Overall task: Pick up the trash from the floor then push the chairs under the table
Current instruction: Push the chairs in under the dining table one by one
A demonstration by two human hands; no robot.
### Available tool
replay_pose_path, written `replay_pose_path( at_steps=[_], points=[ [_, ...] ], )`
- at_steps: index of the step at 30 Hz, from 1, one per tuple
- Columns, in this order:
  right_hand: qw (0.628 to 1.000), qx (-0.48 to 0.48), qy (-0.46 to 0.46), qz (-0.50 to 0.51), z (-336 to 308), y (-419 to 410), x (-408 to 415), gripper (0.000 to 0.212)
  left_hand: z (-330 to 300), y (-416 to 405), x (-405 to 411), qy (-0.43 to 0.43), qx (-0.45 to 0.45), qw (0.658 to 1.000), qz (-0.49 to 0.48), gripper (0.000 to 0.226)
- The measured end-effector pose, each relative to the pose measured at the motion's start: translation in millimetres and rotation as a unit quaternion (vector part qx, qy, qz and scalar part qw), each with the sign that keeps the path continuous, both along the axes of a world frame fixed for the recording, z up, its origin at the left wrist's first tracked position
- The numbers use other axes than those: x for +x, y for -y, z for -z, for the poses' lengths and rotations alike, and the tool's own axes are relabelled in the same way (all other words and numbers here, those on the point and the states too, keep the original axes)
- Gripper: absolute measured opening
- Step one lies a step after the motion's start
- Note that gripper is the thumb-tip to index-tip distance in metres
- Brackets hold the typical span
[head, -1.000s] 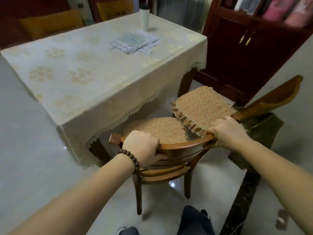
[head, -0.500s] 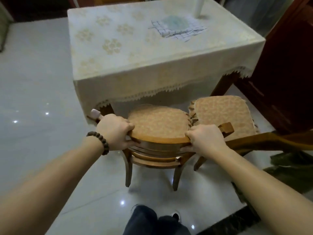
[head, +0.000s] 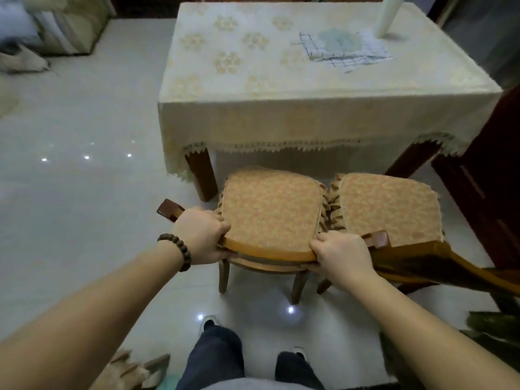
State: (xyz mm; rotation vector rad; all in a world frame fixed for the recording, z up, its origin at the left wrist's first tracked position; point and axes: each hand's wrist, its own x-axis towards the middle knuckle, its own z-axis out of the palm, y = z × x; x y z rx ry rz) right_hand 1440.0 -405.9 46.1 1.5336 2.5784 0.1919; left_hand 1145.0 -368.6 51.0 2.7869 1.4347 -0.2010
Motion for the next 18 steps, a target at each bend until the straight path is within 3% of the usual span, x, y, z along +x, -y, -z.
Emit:
replay_pose_path(
  at_steps=[6,12,18],
  points=[
    [0.998,-0.010,0.003,-0.058,20,8,58,0.022,35,58,59,0.048,0.029,0.997,-0.048,0.045],
    [0.997,-0.003,-0.019,-0.080,26,-4,91,0.031,49,60,93,0.028,0.043,0.995,-0.087,0.039],
    [0.996,-0.004,-0.036,-0.082,35,-30,88,0.015,42,36,86,0.010,0.027,0.995,-0.095,0.041]
  ],
)
